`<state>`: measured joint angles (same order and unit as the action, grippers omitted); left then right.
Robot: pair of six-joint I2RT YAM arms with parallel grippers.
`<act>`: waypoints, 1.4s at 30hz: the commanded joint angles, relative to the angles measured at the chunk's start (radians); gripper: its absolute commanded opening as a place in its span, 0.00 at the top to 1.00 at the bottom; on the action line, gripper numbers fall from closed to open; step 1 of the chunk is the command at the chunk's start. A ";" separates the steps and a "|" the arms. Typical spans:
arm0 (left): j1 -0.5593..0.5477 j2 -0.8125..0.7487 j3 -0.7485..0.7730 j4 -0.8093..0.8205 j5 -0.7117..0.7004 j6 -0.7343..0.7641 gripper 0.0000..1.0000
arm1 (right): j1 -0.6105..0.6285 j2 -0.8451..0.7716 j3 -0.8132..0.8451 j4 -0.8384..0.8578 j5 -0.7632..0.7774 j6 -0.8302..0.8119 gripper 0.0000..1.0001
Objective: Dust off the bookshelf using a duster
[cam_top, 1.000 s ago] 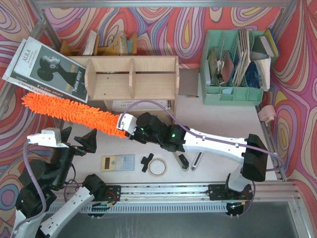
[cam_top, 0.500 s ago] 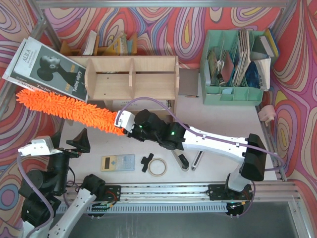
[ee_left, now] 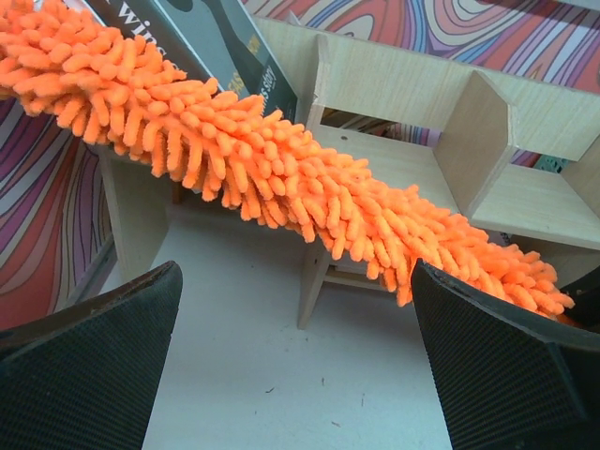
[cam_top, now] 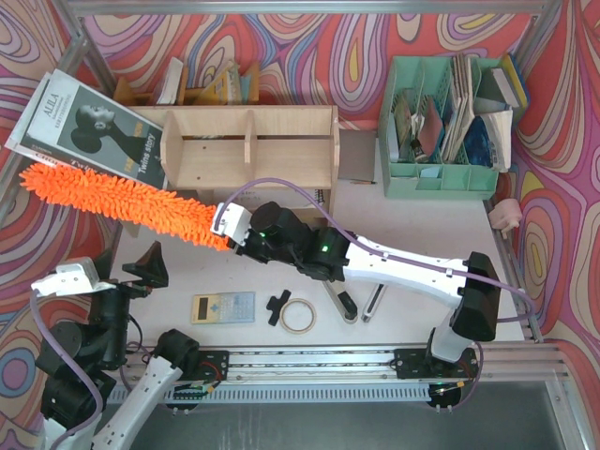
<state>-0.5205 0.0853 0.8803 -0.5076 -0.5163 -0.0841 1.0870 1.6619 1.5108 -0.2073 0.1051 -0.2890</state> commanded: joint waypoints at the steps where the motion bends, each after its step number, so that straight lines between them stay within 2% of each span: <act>1: 0.010 0.007 -0.006 0.019 -0.036 -0.006 0.02 | -0.009 -0.031 0.023 0.074 0.081 0.036 1.00; 9: 0.012 0.025 -0.006 0.018 -0.066 -0.010 0.02 | -0.010 -0.024 -0.062 0.067 0.055 0.047 1.00; 20: 0.011 0.022 -0.013 0.016 -0.146 -0.024 0.02 | -0.010 -0.059 0.011 0.091 0.004 0.029 1.00; 35: 0.011 0.021 -0.017 0.018 -0.174 -0.026 0.02 | -0.010 -0.061 -0.044 0.100 -0.012 0.049 1.00; 42: 0.011 0.015 -0.017 0.017 -0.178 -0.029 0.02 | -0.009 -0.037 -0.007 0.086 -0.027 0.033 1.00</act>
<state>-0.5156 0.1040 0.8749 -0.5060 -0.6758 -0.1059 1.0859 1.6382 1.4609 -0.2077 0.0723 -0.2722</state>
